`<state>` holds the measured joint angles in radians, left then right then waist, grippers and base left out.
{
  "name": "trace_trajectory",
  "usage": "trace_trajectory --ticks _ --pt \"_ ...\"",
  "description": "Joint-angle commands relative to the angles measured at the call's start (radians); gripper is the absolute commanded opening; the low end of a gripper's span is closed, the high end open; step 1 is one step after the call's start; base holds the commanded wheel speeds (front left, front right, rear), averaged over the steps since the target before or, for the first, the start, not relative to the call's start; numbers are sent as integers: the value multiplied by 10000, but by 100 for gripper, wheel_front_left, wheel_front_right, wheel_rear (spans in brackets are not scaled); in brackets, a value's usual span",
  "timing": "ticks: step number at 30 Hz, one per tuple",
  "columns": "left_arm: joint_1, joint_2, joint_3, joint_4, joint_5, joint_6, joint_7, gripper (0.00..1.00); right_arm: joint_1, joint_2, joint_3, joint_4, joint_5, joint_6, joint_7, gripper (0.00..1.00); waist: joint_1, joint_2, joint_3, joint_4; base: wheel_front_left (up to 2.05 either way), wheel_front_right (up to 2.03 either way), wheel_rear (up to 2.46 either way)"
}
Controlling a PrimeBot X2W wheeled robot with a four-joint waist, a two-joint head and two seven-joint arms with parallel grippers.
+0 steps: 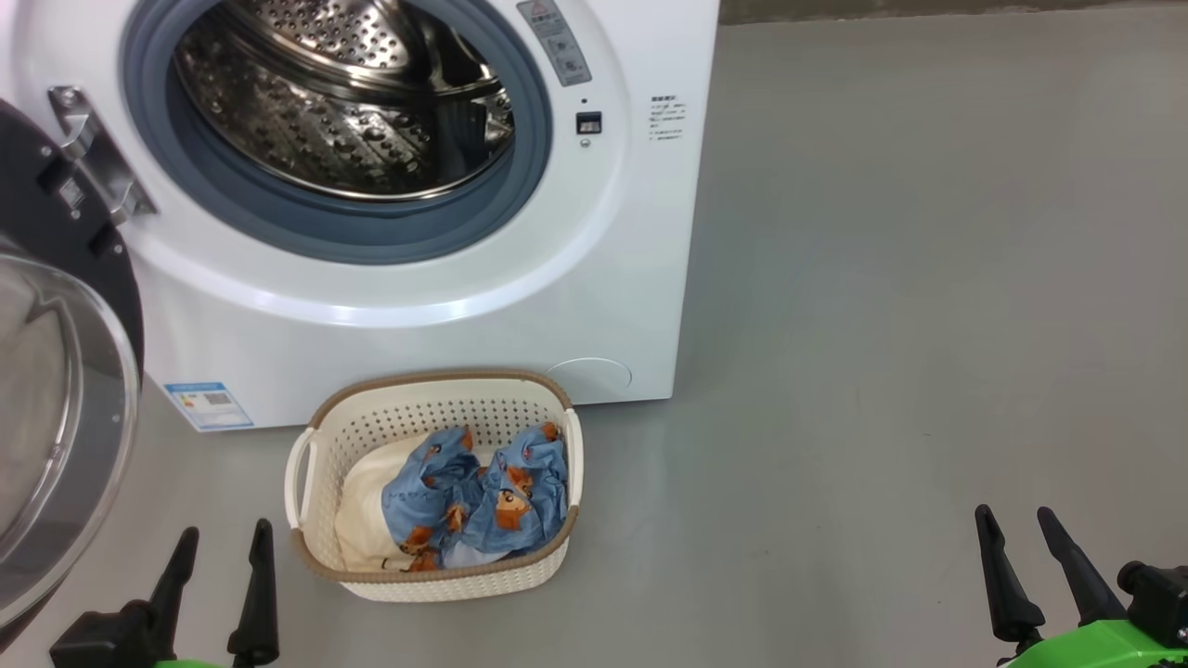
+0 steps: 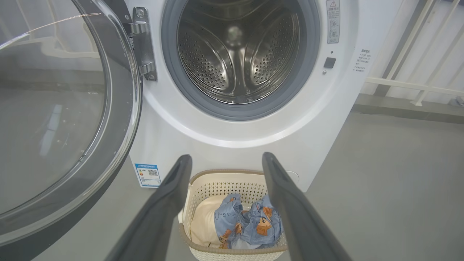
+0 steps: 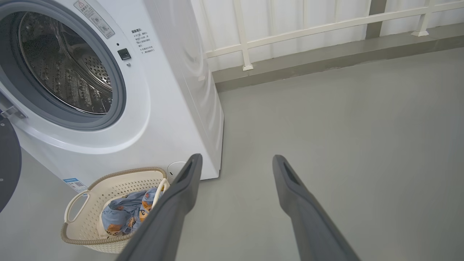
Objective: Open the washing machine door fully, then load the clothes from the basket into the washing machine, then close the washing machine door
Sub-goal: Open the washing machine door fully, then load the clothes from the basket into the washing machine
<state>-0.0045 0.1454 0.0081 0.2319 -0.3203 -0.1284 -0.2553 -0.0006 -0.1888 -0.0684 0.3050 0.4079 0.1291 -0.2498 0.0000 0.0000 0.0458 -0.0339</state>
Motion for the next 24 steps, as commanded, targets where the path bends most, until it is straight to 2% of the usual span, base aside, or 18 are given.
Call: trace_trajectory --ticks 1,24 --pt "-313 278 276 -215 -98 -23 -65 100 -159 -122 193 -270 -25 16 -120 100 0 0 -44 -83 0 0 0" --pt "-211 377 -90 -275 -372 -23 -65 100 -89 -64 172 -295 -39 16 -120 100 0 0 -90 -87 1 -4 3"
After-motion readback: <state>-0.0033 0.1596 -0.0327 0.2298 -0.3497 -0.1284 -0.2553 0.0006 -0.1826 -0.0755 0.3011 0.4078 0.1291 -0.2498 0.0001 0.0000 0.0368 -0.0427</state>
